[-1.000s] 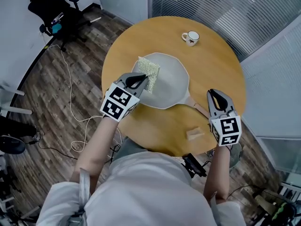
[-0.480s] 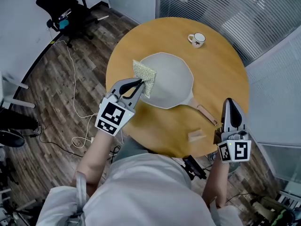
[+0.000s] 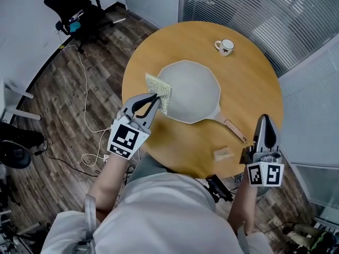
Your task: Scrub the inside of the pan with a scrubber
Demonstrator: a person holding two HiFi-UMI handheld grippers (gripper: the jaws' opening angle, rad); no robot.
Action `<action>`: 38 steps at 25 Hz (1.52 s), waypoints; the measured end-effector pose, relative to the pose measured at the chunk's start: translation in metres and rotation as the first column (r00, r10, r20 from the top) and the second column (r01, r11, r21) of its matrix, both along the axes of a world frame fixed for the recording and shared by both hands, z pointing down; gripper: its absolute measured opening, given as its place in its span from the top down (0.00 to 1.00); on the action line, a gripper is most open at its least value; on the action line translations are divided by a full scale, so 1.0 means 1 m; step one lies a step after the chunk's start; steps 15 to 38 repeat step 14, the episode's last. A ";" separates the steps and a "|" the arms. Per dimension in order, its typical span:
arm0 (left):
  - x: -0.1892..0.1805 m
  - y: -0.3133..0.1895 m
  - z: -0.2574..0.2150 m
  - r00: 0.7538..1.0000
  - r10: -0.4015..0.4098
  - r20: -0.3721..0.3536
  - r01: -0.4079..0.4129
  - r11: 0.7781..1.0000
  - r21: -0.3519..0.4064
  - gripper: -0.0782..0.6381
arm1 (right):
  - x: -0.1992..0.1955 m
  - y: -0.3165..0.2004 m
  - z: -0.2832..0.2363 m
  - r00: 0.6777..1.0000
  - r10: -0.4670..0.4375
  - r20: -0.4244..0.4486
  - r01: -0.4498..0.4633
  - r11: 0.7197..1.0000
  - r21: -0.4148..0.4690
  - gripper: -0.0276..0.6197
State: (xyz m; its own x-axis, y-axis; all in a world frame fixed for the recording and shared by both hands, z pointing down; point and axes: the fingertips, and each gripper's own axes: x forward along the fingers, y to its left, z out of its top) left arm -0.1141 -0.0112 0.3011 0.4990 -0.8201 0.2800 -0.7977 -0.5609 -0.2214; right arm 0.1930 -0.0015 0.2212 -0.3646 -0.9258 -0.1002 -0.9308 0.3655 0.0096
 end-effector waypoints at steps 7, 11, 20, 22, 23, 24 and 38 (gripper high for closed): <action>-0.006 0.006 -0.003 1.000 -0.002 -0.003 0.002 1.000 0.009 0.87 | -0.005 0.002 -0.001 1.000 0.005 -0.019 -0.005 1.000 0.007 0.93; -0.008 0.011 -0.006 1.000 -0.003 0.002 0.003 1.000 0.024 0.87 | -0.007 0.002 0.000 1.000 0.005 -0.017 -0.005 1.000 0.001 0.93; -0.012 0.016 -0.007 1.000 -0.002 0.004 0.002 0.999 0.033 0.87 | -0.012 0.005 0.001 1.000 0.003 -0.027 -0.003 1.000 0.002 0.93; -0.012 0.016 -0.007 1.000 -0.002 0.004 0.002 0.999 0.033 0.87 | -0.012 0.005 0.001 1.000 0.003 -0.027 -0.003 1.000 0.002 0.93; -0.012 0.016 -0.007 1.000 -0.002 0.004 0.002 0.999 0.033 0.87 | -0.012 0.005 0.001 1.000 0.003 -0.027 -0.003 1.000 0.002 0.93; -0.012 0.016 -0.007 1.000 -0.002 0.004 0.002 0.999 0.033 0.87 | -0.012 0.005 0.001 1.000 0.003 -0.027 -0.003 1.000 0.002 0.93; -0.012 0.016 -0.007 1.000 -0.002 0.004 0.002 0.999 0.033 0.87 | -0.012 0.005 0.001 1.000 0.003 -0.027 -0.003 1.000 0.002 0.93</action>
